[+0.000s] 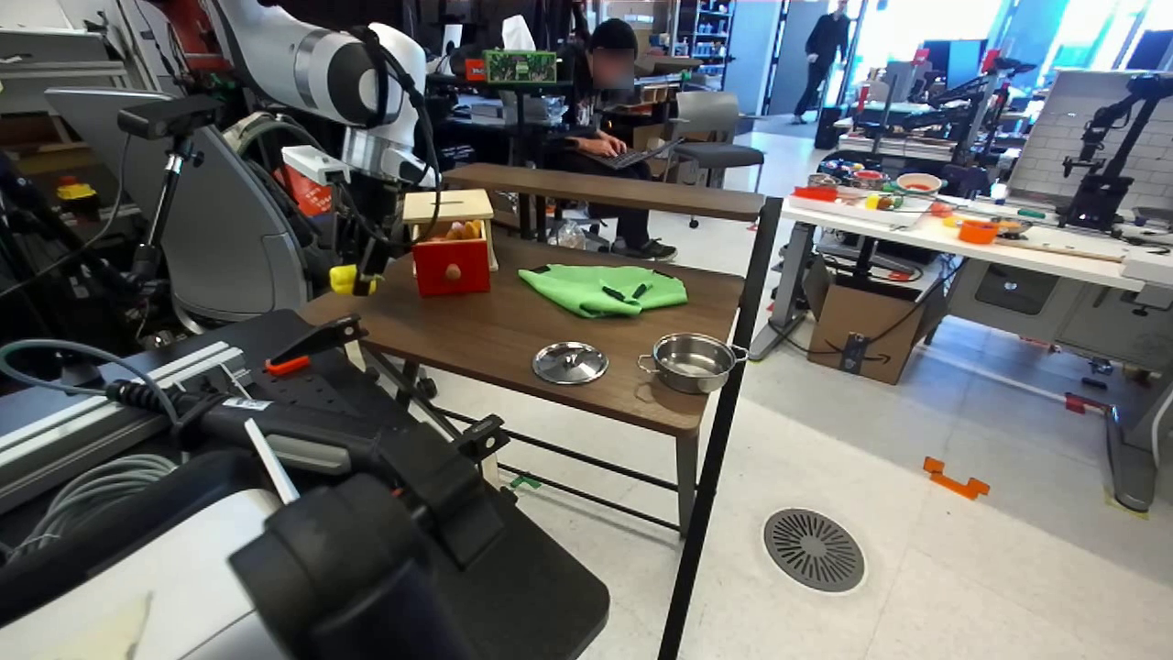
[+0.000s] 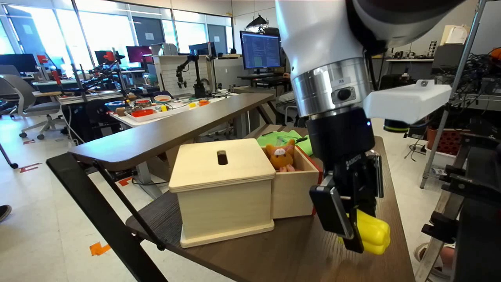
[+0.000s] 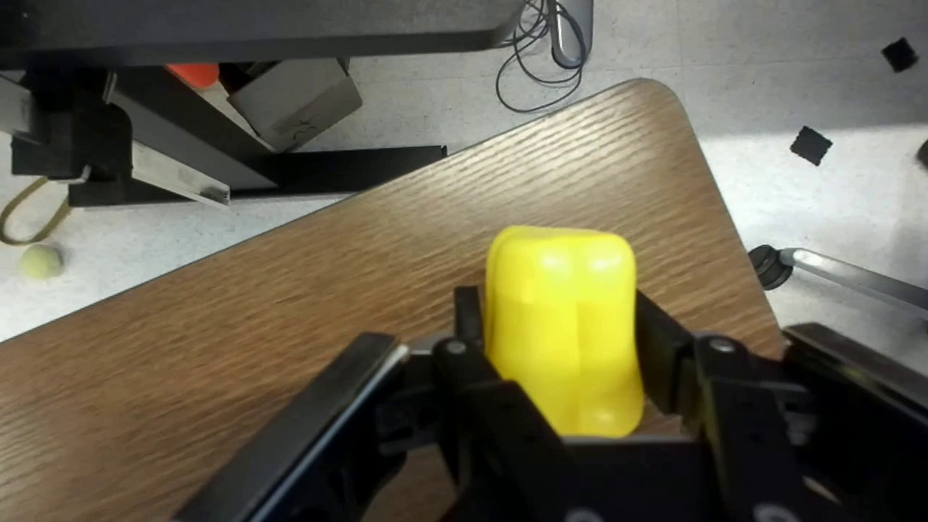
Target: Move the yellow pepper to the left
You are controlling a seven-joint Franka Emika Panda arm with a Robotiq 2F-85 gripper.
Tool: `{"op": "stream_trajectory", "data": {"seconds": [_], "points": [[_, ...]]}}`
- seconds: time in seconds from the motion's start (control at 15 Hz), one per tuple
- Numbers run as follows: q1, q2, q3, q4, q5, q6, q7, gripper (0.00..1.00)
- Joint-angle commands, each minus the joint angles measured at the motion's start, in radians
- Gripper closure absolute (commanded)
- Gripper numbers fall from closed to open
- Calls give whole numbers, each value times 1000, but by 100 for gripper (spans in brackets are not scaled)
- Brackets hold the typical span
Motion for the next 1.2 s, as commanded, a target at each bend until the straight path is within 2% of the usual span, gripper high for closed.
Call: {"op": "stream_trajectory", "data": {"seconds": [0.0, 0.27, 0.33, 0.4, 0.6, 0.73, 1.0, 1.13], "points": [[45, 57, -45, 76, -48, -30, 22, 77], [54, 99, -55, 118, -64, -54, 16, 77], [47, 105, -49, 126, -61, -66, 5, 27], [48, 102, -48, 133, -62, -87, 7, 24], [42, 91, -44, 137, -56, -94, 1, 4], [39, 59, -42, 119, -53, -76, 2, 0], [43, -41, -47, 72, -58, -40, 21, 0], [46, -131, -48, 17, -63, 2, 34, 0]]}}
